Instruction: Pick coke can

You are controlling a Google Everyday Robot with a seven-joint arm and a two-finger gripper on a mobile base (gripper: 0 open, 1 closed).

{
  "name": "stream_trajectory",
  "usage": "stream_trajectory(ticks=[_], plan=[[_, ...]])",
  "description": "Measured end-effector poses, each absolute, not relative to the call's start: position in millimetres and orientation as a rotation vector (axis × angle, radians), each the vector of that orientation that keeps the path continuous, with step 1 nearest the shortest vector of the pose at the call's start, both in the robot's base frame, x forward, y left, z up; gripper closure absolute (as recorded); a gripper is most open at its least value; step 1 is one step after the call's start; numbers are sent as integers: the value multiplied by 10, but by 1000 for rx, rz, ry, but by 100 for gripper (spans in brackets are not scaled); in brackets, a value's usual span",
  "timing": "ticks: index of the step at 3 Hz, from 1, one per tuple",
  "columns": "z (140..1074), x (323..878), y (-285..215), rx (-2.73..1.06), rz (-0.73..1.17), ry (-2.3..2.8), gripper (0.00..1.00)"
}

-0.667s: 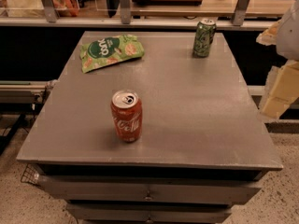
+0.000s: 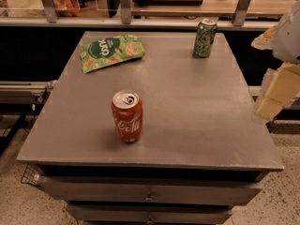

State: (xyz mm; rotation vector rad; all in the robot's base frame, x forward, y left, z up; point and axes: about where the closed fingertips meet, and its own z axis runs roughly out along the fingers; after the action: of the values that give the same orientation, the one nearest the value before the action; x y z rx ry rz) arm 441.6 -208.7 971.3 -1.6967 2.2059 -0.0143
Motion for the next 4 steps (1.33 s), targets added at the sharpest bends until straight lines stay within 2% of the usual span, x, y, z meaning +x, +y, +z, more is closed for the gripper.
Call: stream_trajectory(ticks=[1,3,4], plan=[[9423,4495,-1765,-1573,274,2135,0],[9331,4558,-1047,-1336,600,1871,0],[9406,4483,-531,-1219,744,1690,0]])
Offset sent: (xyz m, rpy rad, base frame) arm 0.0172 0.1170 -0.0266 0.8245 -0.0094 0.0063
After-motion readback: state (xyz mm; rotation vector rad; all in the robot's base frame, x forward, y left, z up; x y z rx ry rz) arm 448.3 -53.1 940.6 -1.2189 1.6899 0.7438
